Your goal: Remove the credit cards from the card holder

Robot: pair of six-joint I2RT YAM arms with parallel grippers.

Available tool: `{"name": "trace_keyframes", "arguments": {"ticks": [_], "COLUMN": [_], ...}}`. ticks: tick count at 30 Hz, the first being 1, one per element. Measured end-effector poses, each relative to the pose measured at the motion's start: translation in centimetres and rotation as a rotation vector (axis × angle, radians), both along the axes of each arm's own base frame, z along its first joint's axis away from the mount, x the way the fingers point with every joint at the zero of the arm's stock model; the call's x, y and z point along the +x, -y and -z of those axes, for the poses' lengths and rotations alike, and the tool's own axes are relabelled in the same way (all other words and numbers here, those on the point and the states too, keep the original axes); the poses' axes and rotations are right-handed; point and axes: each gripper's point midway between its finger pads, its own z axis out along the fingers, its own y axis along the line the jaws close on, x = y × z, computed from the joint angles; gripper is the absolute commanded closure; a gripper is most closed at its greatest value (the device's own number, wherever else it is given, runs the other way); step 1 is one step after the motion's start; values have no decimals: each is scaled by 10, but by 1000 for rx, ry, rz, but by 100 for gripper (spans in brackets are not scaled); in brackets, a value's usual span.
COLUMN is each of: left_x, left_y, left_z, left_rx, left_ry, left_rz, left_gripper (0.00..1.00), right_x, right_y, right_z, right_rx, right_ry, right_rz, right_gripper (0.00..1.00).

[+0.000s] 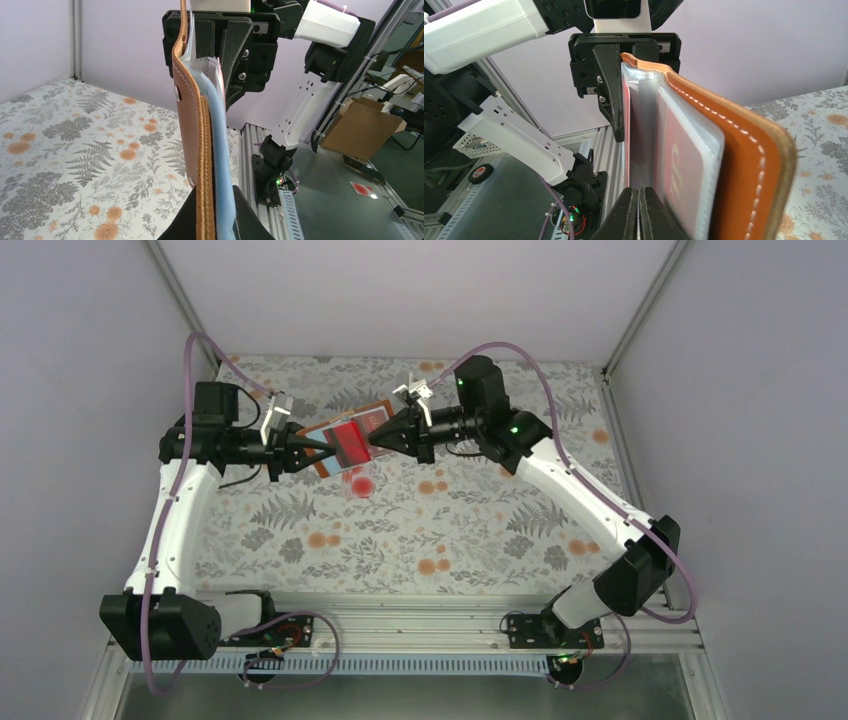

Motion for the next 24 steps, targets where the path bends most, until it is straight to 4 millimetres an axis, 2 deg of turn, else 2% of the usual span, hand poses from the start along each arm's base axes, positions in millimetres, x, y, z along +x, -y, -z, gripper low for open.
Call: {"name": "trace_keyframes", "arguments": {"ticks": [2, 3, 12, 16, 20, 23, 24], "left_x": [0, 0, 0, 1, 1, 0, 0], "left_y": [0, 0, 0, -2, -2, -2, -2], "left_z": [0, 0, 1, 1, 2, 2, 2], "left_rx": [0, 0, 0, 3, 4, 3, 3], "left_ry": [-1, -1, -3, -2, -3, -2, -2], "left_rz": [0, 0, 0, -8, -8, -7, -7], "left_gripper": [98, 98, 98, 98, 98, 98, 98], "right_x": [-1, -2, 0, 5, 1, -6, -7], "right_y": [0, 0, -9, -13, -14, -13, -13], "right_z": [0, 0, 5, 7, 6, 5, 4], "right_rx": [1, 3, 1, -3, 2, 7, 10], "right_ry": [-3, -7, -40, -49, -40, -27, -21], "right_rz": [-5, -10, -30, -28, -51, -81, -88], "right_gripper": [83, 82, 87, 77, 66, 67, 70]}}
